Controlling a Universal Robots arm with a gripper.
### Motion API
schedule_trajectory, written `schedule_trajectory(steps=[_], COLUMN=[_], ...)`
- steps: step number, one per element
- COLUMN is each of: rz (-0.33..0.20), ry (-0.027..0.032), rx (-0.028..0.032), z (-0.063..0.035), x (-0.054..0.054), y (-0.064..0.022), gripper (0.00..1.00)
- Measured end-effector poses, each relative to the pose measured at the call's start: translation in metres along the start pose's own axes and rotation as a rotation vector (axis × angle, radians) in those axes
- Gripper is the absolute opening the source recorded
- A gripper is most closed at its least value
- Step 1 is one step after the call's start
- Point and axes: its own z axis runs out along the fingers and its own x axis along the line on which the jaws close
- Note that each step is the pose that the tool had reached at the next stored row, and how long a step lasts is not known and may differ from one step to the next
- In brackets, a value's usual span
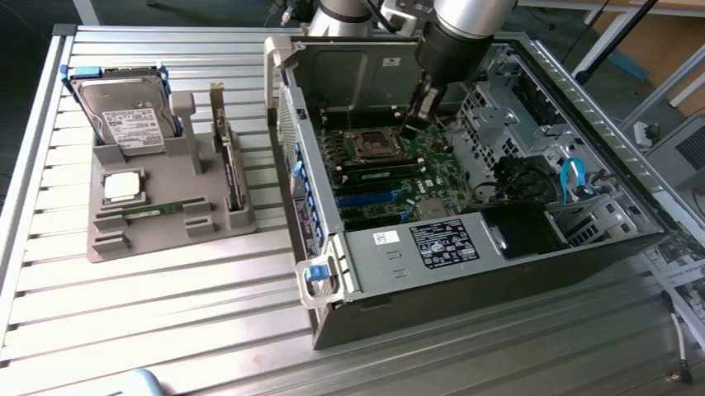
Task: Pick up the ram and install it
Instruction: 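Press down the ram until it locks into place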
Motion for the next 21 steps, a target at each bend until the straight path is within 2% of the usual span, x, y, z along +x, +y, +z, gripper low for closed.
schedule_trajectory(steps=[9, 21], rz=[0.173, 0.365], ry=[-0.0053, -0.0112], rx=[0.0020, 0.0042], z=[0.0004, 0.0008], x=[0.0000, 0.0000], y=[0.0000, 0.0000], gripper=[0.11, 0.11])
